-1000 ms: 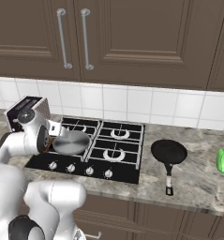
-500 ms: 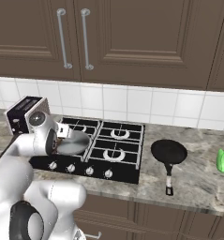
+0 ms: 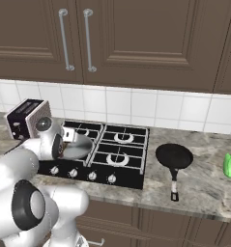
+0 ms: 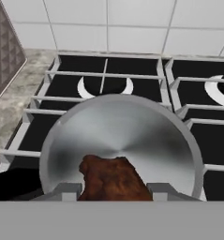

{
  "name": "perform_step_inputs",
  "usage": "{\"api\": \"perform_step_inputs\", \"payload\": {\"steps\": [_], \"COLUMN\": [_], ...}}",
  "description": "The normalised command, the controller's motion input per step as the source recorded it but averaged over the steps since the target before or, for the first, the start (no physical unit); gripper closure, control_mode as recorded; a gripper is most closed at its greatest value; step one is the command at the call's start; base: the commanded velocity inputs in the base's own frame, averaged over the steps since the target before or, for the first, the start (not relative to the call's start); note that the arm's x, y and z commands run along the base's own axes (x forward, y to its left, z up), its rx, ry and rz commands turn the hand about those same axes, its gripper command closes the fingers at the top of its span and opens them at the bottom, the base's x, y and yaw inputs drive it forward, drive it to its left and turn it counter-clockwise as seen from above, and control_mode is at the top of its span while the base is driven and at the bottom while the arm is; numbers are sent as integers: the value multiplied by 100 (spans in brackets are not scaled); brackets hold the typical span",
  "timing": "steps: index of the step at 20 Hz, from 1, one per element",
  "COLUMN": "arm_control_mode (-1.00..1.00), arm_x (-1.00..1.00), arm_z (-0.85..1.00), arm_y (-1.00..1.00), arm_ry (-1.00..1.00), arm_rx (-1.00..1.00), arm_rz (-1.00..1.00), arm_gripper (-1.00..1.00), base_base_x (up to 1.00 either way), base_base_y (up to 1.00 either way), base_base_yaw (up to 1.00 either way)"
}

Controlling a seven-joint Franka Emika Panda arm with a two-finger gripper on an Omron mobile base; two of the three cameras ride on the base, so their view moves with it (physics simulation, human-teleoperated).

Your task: Place both pans onto different burners. Then place the corn and the chicken drumstick on different pans.

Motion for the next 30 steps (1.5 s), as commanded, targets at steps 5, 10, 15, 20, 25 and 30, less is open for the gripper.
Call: {"api": "perform_step_inputs", "payload": {"steps": [5, 10, 15, 20, 25, 30], "arm_control_mode": [-100, -100, -100, -100, -100, -100], "arm_x": [34, 28, 21, 20, 17, 18], "arm_z": [-12, -18, -18, -13, -13, -16], "arm_y": [-5, -1, 0, -1, -4, -3], "arm_ry": [0, 0, 0, 0, 0, 0], "arm_rx": [0, 0, 0, 0, 0, 0], "arm_rz": [0, 0, 0, 0, 0, 0], "arm_gripper": [100, 100, 100, 100, 100, 100], "base_base_x": [0, 0, 0, 0, 0, 0], "base_base_y": [0, 0, 0, 0, 0, 0], "base_base_yaw": [0, 0, 0, 0, 0, 0]}}
